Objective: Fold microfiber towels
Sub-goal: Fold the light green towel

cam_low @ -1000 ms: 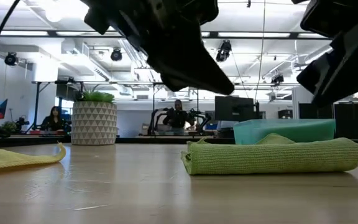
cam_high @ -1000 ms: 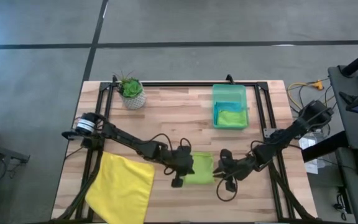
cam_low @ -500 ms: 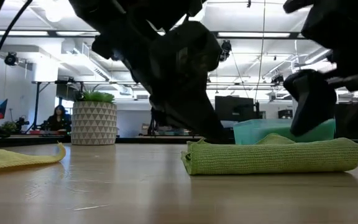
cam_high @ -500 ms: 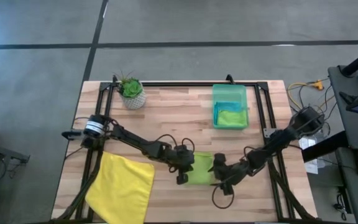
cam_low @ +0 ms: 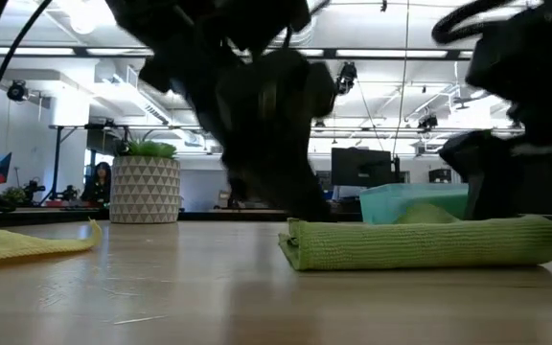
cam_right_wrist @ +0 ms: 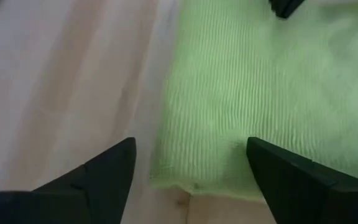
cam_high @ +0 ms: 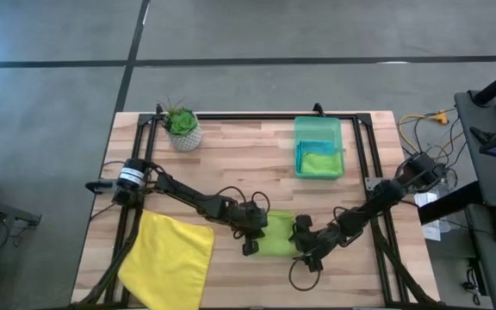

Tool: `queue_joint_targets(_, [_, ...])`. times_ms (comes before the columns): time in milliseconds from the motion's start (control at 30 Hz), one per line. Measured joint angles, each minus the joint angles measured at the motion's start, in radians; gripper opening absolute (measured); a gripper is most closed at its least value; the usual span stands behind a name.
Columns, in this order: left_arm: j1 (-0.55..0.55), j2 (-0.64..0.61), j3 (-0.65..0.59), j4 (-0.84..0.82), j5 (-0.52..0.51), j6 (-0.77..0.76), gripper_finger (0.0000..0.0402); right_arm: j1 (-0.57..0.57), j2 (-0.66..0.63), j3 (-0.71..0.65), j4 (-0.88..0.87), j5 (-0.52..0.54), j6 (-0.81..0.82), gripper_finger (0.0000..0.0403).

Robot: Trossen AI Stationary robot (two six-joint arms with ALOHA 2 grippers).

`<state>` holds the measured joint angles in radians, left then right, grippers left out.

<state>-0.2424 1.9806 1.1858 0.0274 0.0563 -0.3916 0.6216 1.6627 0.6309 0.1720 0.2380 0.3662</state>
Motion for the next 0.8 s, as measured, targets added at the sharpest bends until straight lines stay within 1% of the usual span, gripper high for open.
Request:
queue_joint_targets(133, [-0.025, -0.058, 0.003, 0.015, 0.000, 0.090, 0.0000, 0.000, -0.061, 0.001, -0.008, 0.011, 0.000, 0.0300])
queue_joint_targets(267, [-0.082, -0.068, 0.002, 0.009, 0.006, 0.161, 0.0000, 0.007, -0.085, 0.000, -0.030, 0.013, 0.010, 0.0301])
queue_joint_targets(400, [-0.136, -0.070, 0.001, 0.021, 0.022, 0.204, 0.0000, 0.016, -0.082, 0.001, -0.045, 0.001, 0.022, 0.0296])
queue_joint_targets(467, [-0.144, -0.070, -0.010, 0.012, 0.025, 0.215, 0.0008, 0.016, -0.073, 0.000, -0.046, -0.009, 0.021, 0.0294])
queue_joint_targets(533, [-0.141, -0.070, -0.013, 0.007, 0.020, 0.215, 0.0029, 0.015, -0.069, 0.000, -0.053, -0.010, 0.020, 0.0292])
queue_joint_targets(600, [-0.139, -0.070, -0.009, 0.015, 0.009, 0.215, 0.0062, 0.015, -0.063, 0.000, -0.053, -0.010, 0.019, 0.0292])
queue_joint_targets(800, [-0.125, -0.070, -0.010, 0.017, -0.036, 0.219, 0.0190, 0.015, -0.062, 0.000, -0.063, -0.010, 0.004, 0.0292])
